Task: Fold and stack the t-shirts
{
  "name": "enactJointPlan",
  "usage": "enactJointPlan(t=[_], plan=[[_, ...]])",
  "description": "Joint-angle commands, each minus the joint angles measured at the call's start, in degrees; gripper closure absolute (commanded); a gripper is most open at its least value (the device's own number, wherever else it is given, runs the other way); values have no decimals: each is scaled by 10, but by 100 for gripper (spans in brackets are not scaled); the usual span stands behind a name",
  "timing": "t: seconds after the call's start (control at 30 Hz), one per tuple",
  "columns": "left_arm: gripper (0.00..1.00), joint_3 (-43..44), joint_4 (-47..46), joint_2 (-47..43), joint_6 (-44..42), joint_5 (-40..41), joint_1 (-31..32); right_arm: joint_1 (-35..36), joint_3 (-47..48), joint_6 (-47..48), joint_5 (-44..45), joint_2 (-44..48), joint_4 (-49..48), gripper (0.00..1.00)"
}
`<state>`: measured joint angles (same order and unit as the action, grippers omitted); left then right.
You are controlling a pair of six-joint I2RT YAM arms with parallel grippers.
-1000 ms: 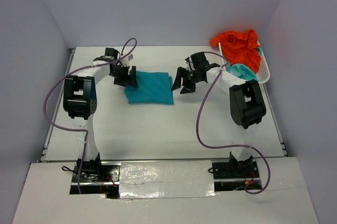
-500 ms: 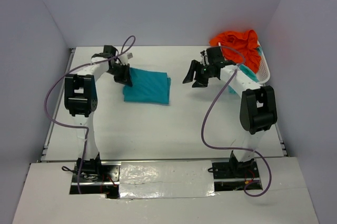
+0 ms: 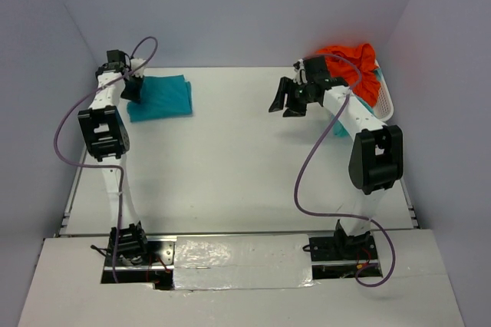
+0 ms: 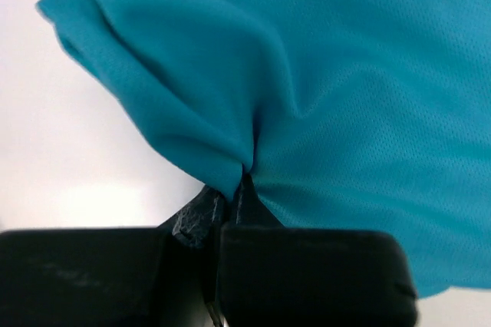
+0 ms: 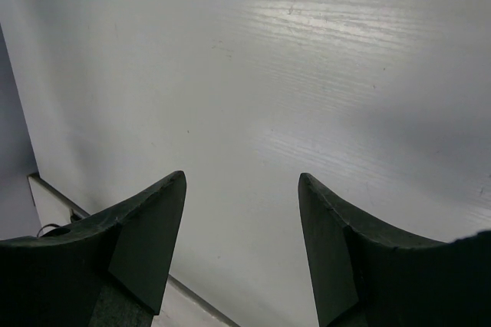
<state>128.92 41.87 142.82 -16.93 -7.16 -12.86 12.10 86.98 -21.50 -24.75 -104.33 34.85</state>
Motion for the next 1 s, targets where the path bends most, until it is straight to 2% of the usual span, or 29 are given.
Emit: enactJointPlan(t=[0.0,0.07,0.23,0.33,0.43,0.53,0.57,0.6,0.67,0.7,0.77,0.8,0.9,0.97], plan=[[100,46,-70,37,-34,69,-32,-1,35,18,3,-14,28,32],[100,71,-97,47,-40,94,-41,-1,51,21,4,-24,43,32],[100,49,-216,52,-89,144,-48,-1,76,29,14,-39,65,32],[100,88,-224,70,-90,143,-53,-2,101,31,29,-47,78,32],[100,42,-299,55,-107,142,-57,-2,135,32,29,-61,100,32],[98,68,-309,72,-123,138,-57,-2,146,33,31,-62,105,32],[93,69,-318,77,-126,136,-55,-3,144,35,34,-61,102,32],[79,63,-332,76,-129,138,-56,-2,144,37,34,-62,101,32],[62,51,-371,78,-132,159,-55,-4,153,39,36,-68,114,32],[48,55,-376,81,-134,168,-55,-4,162,40,33,-72,121,32],[36,72,-380,85,-138,194,-56,-4,163,38,32,-69,116,32],[23,70,-383,83,-139,202,-56,-4,164,38,30,-69,115,32],[18,58,-387,60,-142,260,-57,-4,180,41,31,-70,125,32],[18,49,-377,33,-138,306,-59,-8,204,40,43,-70,142,32]])
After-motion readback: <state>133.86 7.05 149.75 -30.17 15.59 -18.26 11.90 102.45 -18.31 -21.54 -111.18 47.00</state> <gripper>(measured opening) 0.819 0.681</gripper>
